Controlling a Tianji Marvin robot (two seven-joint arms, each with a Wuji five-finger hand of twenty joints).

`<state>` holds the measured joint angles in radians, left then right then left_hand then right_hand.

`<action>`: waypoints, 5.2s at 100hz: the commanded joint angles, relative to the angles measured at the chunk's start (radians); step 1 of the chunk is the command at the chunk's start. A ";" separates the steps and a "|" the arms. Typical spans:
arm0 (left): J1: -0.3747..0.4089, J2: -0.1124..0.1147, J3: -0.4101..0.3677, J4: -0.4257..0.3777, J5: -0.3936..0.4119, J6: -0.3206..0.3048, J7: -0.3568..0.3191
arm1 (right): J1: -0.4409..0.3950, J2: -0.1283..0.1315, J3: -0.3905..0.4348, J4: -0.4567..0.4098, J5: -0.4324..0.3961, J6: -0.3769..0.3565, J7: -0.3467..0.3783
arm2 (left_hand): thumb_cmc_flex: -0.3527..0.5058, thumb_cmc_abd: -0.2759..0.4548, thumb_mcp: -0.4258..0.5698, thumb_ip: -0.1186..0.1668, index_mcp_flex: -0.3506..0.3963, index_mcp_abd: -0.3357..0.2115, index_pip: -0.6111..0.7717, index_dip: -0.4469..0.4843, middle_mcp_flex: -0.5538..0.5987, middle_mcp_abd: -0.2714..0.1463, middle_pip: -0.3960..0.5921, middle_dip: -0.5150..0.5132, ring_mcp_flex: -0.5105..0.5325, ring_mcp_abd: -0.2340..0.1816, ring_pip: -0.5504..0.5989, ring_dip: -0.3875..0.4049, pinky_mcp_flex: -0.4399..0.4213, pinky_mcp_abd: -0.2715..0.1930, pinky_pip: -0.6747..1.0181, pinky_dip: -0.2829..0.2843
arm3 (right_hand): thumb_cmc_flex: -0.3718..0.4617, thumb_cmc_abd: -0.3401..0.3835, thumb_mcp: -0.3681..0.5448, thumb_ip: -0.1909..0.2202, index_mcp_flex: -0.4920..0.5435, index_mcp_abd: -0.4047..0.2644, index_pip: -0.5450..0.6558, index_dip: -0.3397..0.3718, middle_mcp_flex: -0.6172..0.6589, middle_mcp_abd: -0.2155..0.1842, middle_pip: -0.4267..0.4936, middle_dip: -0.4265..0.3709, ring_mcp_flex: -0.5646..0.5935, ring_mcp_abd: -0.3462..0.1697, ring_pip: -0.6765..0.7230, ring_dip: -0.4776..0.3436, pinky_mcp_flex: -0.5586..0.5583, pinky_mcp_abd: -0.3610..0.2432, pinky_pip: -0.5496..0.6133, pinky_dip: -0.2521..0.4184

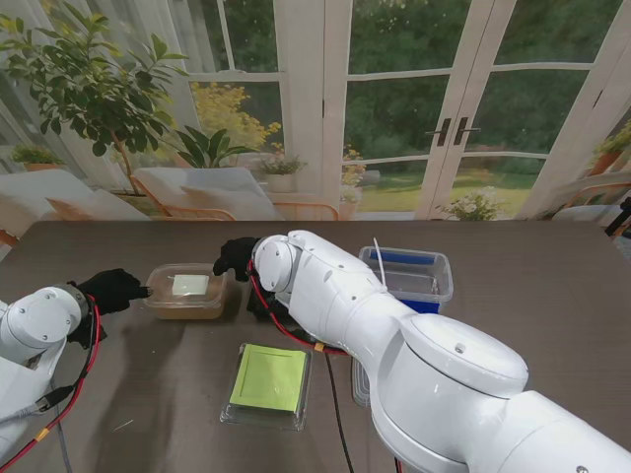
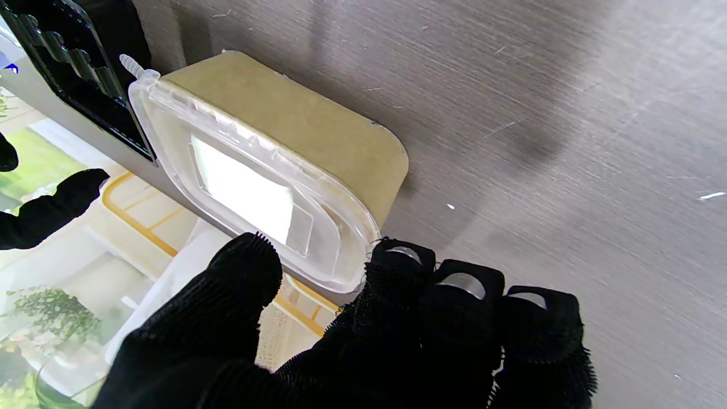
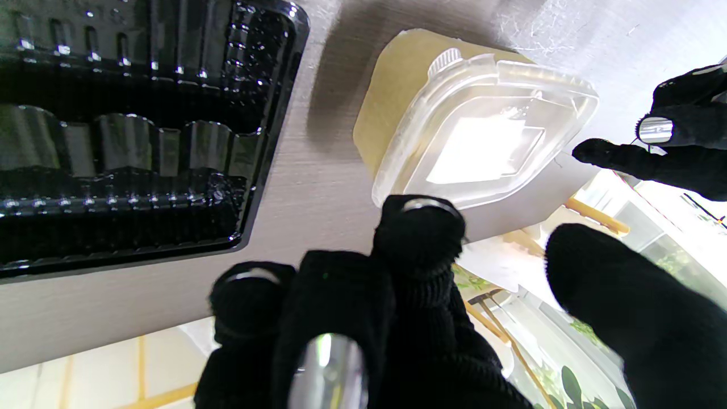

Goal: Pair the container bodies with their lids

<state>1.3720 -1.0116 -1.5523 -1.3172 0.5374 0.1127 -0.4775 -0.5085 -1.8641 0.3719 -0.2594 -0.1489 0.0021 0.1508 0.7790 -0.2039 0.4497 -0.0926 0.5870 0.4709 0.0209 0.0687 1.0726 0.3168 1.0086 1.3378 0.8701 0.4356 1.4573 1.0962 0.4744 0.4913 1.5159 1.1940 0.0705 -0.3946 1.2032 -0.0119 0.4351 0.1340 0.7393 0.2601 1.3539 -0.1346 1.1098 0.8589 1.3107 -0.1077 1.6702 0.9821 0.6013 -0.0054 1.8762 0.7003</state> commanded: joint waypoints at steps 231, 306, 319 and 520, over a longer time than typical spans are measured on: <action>-0.027 0.013 0.042 -0.047 0.275 -0.277 0.064 | -0.243 0.508 0.024 -0.899 -0.201 0.023 -0.118 | -0.047 -0.091 0.157 0.020 0.105 -0.206 0.066 0.033 -0.320 -0.006 -0.683 -0.648 -0.445 -0.076 -0.826 -0.358 -0.445 -0.262 -0.322 -0.370 | 0.058 -0.110 0.007 -0.060 0.066 -0.288 -0.100 -0.022 -0.444 0.155 -0.328 -0.260 -0.219 0.194 -0.741 -0.349 0.121 0.252 -0.390 -0.016; -0.095 0.029 0.084 0.002 0.231 -0.175 -0.081 | -0.115 0.270 -0.117 -0.504 -0.123 -0.079 -0.088 | 0.222 0.110 -0.150 0.014 0.109 -0.297 0.051 0.026 -0.303 0.007 -0.390 -0.318 -0.406 -0.028 -0.484 -0.148 -0.380 -0.269 -0.208 -0.168 | 0.150 -0.054 0.147 -0.045 0.041 -0.340 -0.172 -0.065 -0.133 0.119 -0.155 -0.109 0.006 0.099 -0.205 -0.173 0.486 0.271 -0.140 -0.053; -0.095 0.028 0.084 0.019 0.230 -0.173 -0.067 | -0.115 0.254 -0.126 -0.476 -0.127 -0.092 -0.088 | 0.212 0.109 -0.159 0.020 0.113 -0.296 0.054 0.027 -0.297 0.012 -0.385 -0.317 -0.402 -0.023 -0.479 -0.146 -0.378 -0.264 -0.205 -0.165 | 0.143 -0.053 0.146 -0.045 0.072 -0.343 -0.167 -0.063 -0.136 0.119 -0.161 -0.107 0.005 0.101 -0.211 -0.176 0.487 0.270 -0.138 -0.060; -0.079 0.039 0.085 0.025 0.254 -0.177 -0.122 | -0.129 0.140 -0.143 -0.214 -0.114 -0.201 -0.079 | 0.184 0.121 -0.203 0.032 0.109 -0.285 0.056 0.028 -0.298 0.010 -0.389 -0.323 -0.400 -0.024 -0.486 -0.150 -0.378 -0.264 -0.210 -0.171 | 0.070 -0.041 0.077 -0.040 0.144 -0.310 -0.152 -0.048 -0.146 0.127 -0.211 -0.122 0.005 0.124 -0.246 -0.194 0.444 0.280 -0.159 -0.058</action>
<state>1.2905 -0.9730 -1.4657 -1.2916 0.7922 -0.0639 -0.5784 -0.6316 -1.7206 0.2340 -0.4695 -0.2612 -0.1955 0.0530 0.9778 -0.1311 0.2698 -0.0838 0.6833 0.1795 0.0558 0.0834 0.7781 0.3106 0.6192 1.0184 0.4645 0.3775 0.9495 0.9424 0.1087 0.2612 1.2845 1.0120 0.1842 -0.4547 1.2750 -0.0743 0.5664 -0.1679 0.5915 0.2051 1.1811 0.0041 0.9093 0.7324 1.2808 0.0187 1.4165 0.7958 0.6022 0.2551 1.6807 0.6524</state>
